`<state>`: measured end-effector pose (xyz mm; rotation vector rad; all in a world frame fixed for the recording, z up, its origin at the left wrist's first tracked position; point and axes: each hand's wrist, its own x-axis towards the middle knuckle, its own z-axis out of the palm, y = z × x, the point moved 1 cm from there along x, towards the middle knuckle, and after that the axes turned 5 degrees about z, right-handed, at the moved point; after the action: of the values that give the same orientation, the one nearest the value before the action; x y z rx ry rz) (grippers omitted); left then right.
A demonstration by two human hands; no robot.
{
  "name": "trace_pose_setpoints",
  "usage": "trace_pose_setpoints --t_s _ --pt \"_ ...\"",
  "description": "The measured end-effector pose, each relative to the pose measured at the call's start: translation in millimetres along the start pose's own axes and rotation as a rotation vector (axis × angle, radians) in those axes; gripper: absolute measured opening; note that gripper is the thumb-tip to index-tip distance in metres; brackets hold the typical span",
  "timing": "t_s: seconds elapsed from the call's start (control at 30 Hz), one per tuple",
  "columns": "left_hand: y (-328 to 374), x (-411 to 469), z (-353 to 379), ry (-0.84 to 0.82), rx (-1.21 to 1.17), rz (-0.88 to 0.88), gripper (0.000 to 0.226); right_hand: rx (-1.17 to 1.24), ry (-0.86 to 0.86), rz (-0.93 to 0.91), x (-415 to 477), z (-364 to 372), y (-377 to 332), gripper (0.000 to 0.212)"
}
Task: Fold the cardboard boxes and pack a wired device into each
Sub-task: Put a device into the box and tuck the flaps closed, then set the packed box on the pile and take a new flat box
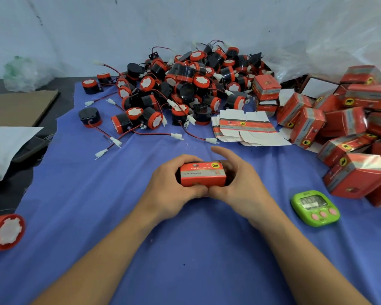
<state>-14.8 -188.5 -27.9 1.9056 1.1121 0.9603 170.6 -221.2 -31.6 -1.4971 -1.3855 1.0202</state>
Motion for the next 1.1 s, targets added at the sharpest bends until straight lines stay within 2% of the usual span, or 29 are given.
trace_pose_setpoints --t_s 0.07,0.13,0.3,0.4,0.47,0.57,0.63,0.77,0.83,0.87,0.93,0.97,1.0,1.03,1.07,1.1 --pt "-0.4 -0.5 -1.3 -0.013 -0.016 0.034 0.053 -0.115 -0.022 -0.019 0.9 -0.7 -2.7 0.064" --pt "-1.0 -1.8 -2.0 -0.008 -0.035 0.047 0.053 -0.075 -0.034 -0.013 1.4 -1.8 -6.3 0.054" --pt "3.6 -1.5 -0.6 0.002 -0.105 0.071 0.056 0.052 -0.085 -0.031 0.8 -7.0 -5.2 0.054" --pt "13.3 3.4 3.0 0.062 -0.285 -0.008 0.063 0.107 -0.154 -0.037 -2.5 -14.8 -8.8 0.057" --pt "25.9 10.1 13.5 0.067 -0.396 -0.046 0.067 0.201 -0.125 -0.042 -3.9 -26.7 -12.7 0.056" --pt "52.8 33.6 32.1 -0.051 -0.431 0.008 0.063 0.387 0.015 -0.038 -9.3 -52.2 -17.6 0.058" --pt "70.5 55.2 43.8 -0.116 -0.445 0.031 0.057 0.436 0.049 0.002 -13.5 -72.6 -21.4 0.059" --pt "96.1 93.2 78.6 -0.203 -0.372 0.053 0.045 0.251 0.069 0.138 -18.9 -128.6 -29.5 0.049" --pt "105.0 105.6 97.8 -0.322 -0.469 0.002 0.033 0.208 0.081 0.227 -15.4 -157.3 -33.2 0.043" --pt "107.9 112.0 105.2 -0.371 -0.532 -0.036 0.031 0.267 0.111 0.255 -11.5 -171.3 -35.9 0.037" --pt "107.7 128.7 111.4 -0.322 -0.628 -0.101 0.032 0.565 0.273 0.274 -1.4 -199.1 -44.6 0.025" --pt "105.5 137.5 110.8 -0.244 -0.637 -0.107 0.03 0.749 0.349 0.245 4.7 -212.2 -48.4 0.029" --pt "101.8 145.4 109.9 -0.169 -0.601 -0.094 0.028 0.87 0.391 0.212 11.5 -223.7 -50.2 0.044" --pt "97.0 151.7 108.9 -0.11 -0.515 -0.063 0.027 0.883 0.389 0.221 18.6 -230.5 -50.3 0.059" --pt "91.2 156.3 107.3 -0.068 -0.384 -0.023 0.028 0.798 0.369 0.263 24.2 -231.5 -49.6 0.064" --pt "84.1 159.7 105.2 -0.047 -0.209 0.017 0.03 0.658 0.352 0.312 29.0 -227.7 -47.2 0.059"
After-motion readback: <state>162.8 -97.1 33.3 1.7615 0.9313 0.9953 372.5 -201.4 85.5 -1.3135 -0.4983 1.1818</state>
